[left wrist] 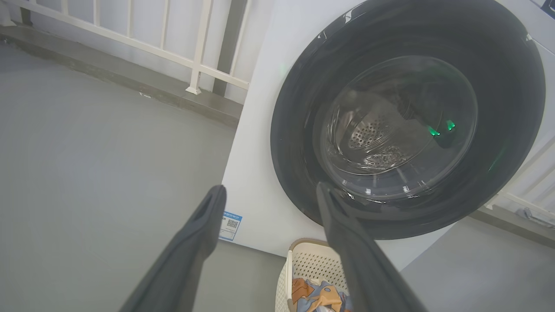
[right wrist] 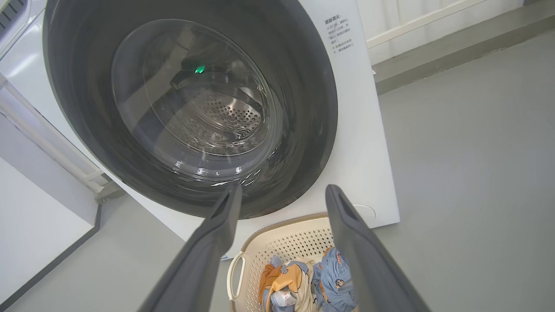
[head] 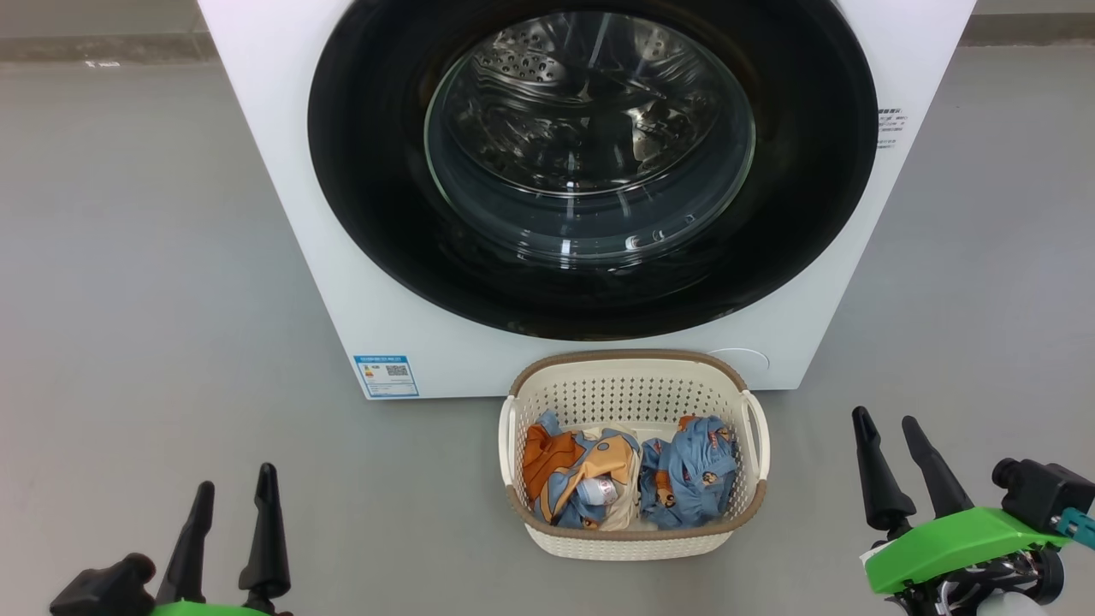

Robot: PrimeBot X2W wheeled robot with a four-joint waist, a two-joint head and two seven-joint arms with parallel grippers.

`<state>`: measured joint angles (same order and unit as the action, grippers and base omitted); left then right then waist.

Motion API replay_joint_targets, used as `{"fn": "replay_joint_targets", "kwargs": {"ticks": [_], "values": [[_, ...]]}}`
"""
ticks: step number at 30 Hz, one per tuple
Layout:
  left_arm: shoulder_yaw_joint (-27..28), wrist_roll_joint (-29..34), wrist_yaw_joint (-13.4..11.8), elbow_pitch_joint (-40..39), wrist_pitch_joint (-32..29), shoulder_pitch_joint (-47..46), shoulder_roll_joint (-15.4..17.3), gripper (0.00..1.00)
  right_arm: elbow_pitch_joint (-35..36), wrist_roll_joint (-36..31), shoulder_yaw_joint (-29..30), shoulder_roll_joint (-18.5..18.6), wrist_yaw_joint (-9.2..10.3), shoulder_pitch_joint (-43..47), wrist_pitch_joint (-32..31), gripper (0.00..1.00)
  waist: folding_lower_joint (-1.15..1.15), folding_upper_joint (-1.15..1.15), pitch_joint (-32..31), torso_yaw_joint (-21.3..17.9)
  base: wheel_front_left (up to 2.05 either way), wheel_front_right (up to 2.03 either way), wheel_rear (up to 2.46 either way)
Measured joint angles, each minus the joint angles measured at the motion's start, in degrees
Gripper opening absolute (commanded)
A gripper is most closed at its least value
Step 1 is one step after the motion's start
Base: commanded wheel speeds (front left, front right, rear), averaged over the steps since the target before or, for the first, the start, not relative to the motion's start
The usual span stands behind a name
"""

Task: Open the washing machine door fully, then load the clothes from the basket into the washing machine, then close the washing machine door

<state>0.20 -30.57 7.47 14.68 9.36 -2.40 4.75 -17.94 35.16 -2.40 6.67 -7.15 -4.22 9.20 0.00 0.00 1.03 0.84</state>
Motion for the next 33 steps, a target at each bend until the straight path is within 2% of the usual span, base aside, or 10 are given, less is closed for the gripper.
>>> {"fn": "replay_joint_targets", "kwargs": {"ticks": [15, 33], "values": [[-0.3, 9.9, 0.0, 0.4, 2.3, -0.2, 1.0, 1.00, 0.0, -8.5, -1.1, 0.4, -0.01, 0.0, 2.4, 1.00, 0.00, 0.00, -0.1, -0.3, 0.00, 0.00, 0.00], [-0.9, 17.3, 0.1, 2.5, 4.9, -1.2, 1.5, 1.00, 0.3, -18.4, -1.3, 0.6, -0.02, 0.0, 5.0, 1.00, 0.00, 0.00, -0.3, -1.0, 0.00, 0.00, 0.00]]}}
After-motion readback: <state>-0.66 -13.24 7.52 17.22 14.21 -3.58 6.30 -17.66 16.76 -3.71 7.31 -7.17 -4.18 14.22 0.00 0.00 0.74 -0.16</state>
